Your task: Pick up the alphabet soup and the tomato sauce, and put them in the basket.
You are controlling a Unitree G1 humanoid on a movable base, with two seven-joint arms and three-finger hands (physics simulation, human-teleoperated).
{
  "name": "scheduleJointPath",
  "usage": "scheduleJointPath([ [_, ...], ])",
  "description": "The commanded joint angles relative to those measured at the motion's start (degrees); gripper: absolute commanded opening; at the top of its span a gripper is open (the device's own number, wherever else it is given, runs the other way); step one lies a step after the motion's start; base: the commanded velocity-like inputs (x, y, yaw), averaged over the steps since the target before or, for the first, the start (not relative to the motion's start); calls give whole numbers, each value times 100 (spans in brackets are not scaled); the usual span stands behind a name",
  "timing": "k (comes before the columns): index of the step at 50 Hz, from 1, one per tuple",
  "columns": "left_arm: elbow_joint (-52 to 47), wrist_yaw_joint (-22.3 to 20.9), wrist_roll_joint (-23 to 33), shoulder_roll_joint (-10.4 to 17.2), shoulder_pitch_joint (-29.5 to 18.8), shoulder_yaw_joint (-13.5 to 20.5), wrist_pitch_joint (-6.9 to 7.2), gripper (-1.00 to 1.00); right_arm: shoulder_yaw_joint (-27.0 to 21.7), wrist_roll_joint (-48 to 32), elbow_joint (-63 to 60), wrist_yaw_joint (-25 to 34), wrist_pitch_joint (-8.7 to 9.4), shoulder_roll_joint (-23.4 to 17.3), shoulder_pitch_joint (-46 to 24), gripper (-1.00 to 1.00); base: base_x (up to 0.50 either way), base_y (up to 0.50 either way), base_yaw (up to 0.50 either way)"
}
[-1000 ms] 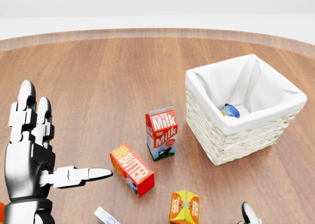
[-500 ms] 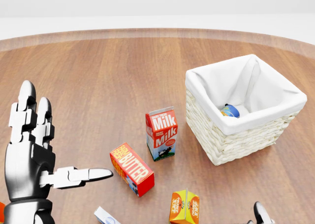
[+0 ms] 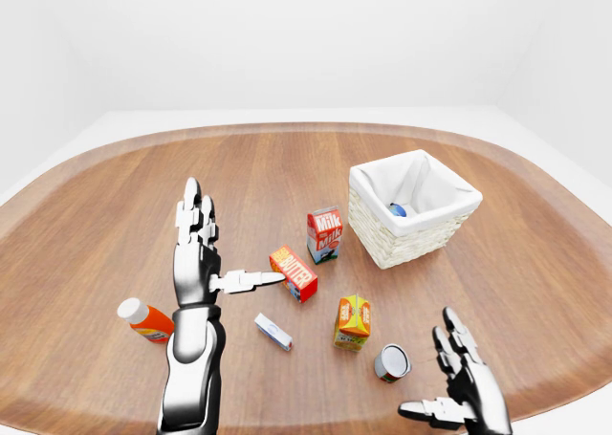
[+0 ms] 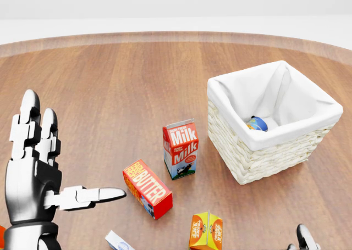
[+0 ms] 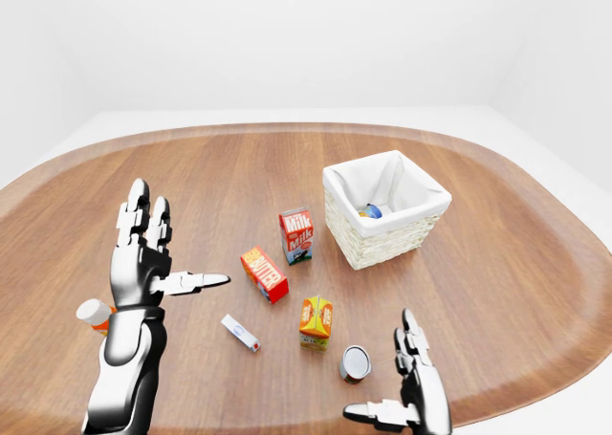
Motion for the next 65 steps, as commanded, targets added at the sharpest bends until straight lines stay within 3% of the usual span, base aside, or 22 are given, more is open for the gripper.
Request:
scheduleJointPath([
  [1,65,-79,6,17,35,12,1,100,-325,-6,144,144,0,125,-156,100,0,0,0],
  [21,65,-80,7,17,35,12,1,100,-412,-89,457,168,0,147,-306,100,0,0,0],
  [44,64,-79,9,17,35,12,3,100,-211,-330,1188,-350,0,-208,-629,100,0,0,0],
  [48,65,-78,6,16,35,13,2,100,-139,-347,688,-367,0,-174,-508,100,0,0,0],
  [65,64,-77,7,16,35,13,4,100,96,-802,806,-737,0,-293,-626,100,0,0,0],
])
